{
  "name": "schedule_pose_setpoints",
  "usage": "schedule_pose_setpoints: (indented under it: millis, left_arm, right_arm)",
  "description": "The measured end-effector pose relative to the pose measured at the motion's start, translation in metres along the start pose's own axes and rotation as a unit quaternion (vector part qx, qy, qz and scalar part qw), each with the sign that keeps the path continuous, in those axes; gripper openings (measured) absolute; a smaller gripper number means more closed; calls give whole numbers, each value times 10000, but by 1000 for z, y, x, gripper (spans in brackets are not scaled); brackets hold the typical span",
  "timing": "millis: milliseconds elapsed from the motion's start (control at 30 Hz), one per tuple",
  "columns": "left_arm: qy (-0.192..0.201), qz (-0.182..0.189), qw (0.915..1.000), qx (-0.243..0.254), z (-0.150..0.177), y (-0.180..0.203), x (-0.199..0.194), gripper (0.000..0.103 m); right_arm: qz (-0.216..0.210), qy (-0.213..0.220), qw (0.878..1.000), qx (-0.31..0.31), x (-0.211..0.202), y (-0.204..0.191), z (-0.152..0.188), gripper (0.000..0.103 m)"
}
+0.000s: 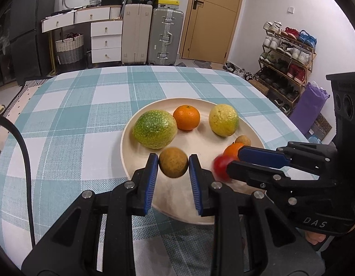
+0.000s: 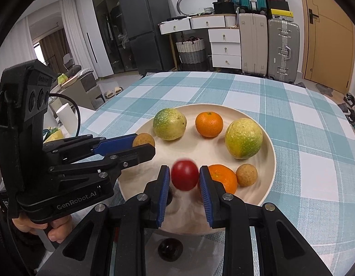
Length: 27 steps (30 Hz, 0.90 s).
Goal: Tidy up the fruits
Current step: 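Carry the tomato and kiwi onto the plate and open both grippers, then withdraw both grippers from the plate toward the last two fruits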
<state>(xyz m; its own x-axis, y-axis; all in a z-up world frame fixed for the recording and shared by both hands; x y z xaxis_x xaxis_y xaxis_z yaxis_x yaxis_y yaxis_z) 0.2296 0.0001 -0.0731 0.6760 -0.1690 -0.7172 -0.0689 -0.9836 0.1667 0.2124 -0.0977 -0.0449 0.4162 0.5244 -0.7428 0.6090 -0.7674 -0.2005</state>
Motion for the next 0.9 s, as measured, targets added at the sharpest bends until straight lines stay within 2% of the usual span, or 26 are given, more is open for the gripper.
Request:
schedule_pose_setpoints:
  millis: [133,200,267,433,500,567,600,700,767,833,900]
  left_arm:
    - [43,72,10000,1,1,2,-6,25]
    - [15,85,10000,-15,2,2,-10,27]
    - [20,74,10000,5,5,2,-15,38]
    - [132,-54,9999,37,12,3,-36,60]
    - [192,-90,9998,64,17,3,-45,71]
    - [280,-172,9994,109,22,5,-56,82]
    - [313,-194,9992,121,25,6,-60,83]
    - [326,-191,9993,84,30,8,-72,87]
    - [367,-150,9992,75,34,9,-80,94]
    - [479,-165,9987,48,38,9,-89,102]
    - [535,-175,9984,33,41,9,-96,102]
  right_arm:
    - [84,145,9999,5,-14,1,2,30]
    - [149,196,9997,0,-21,2,3,38]
    - [219,259,9994,-31,-30,3,7,48]
    - [325,285,9991,29,-48,9,18,54]
    - [356,276,9989,83,-52,12,23,71]
    - [340,310,9989,110,-57,14,27,81]
    - [339,331,9988,125,-59,14,28,88]
    - [401,333,9985,178,-64,16,33,97]
    - [422,321,9985,163,-65,16,35,103]
    - [444,333,9984,105,-67,15,38,103]
    - [463,318,9984,76,-66,14,41,103]
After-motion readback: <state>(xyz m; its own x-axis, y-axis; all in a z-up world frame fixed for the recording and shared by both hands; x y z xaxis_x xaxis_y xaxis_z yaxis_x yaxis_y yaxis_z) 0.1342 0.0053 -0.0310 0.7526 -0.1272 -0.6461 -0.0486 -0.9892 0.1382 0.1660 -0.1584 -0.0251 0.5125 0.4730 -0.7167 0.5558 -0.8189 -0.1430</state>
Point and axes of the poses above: each gripper's, at about its wrist camera, not at the fingertips, and x roughly the way its jaws point, y to its right, z to its underside, the point moved 6 cm from there along x, roughly the way its jaws point, and after that the axes turned 5 degrees about -y, right-handed, at the moved point
